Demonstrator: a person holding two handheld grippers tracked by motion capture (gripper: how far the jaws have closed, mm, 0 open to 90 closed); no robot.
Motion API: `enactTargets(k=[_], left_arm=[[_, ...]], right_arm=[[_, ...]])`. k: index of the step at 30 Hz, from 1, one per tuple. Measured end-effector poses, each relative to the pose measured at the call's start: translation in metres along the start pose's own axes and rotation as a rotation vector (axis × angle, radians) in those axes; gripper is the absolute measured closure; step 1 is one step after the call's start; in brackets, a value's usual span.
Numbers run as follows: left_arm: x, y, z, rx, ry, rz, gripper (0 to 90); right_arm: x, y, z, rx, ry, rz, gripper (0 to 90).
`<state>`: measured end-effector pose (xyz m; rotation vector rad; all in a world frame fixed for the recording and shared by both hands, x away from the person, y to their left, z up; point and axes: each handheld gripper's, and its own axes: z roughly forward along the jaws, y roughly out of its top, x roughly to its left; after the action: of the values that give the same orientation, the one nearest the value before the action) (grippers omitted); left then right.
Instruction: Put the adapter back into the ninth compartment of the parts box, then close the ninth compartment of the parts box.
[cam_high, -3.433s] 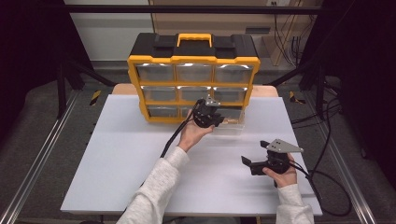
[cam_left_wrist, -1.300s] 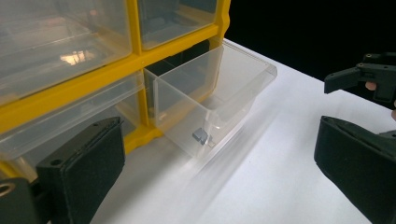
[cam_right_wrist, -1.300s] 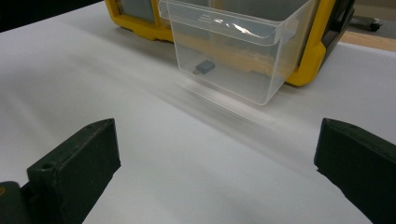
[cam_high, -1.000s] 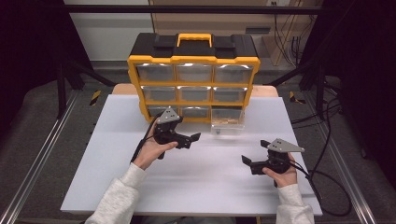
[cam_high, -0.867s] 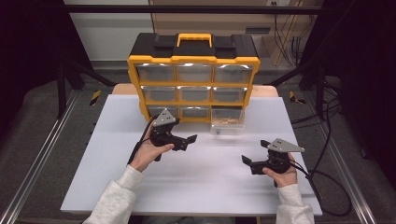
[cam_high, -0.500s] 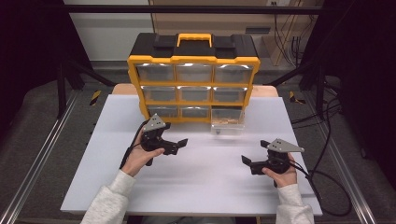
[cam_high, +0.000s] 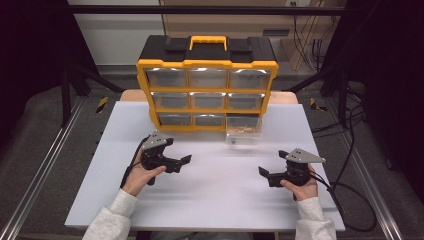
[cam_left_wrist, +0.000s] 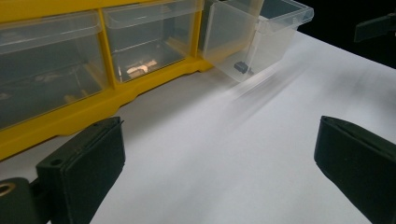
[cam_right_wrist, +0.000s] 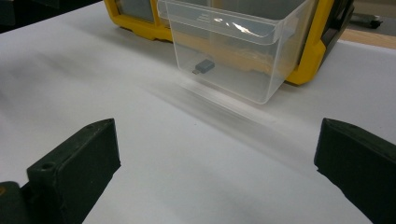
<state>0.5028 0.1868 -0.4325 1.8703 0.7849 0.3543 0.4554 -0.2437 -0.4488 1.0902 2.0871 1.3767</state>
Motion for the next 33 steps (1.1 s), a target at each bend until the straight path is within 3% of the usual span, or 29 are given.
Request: enactTargets(k=[17,33], left_arm=[[0.009,-0.023,-0.021,-0.008,0.022,-0.019,1.4],[0.018,-0.038,-0.04,-0.019,0.051,-0.029,1.4]], right_arm=[[0.002,0.004,0.001,0.004,0.013,0.015,0.7],[0.015,0.016,0.012,0.032,0.024,0.003,0.8]])
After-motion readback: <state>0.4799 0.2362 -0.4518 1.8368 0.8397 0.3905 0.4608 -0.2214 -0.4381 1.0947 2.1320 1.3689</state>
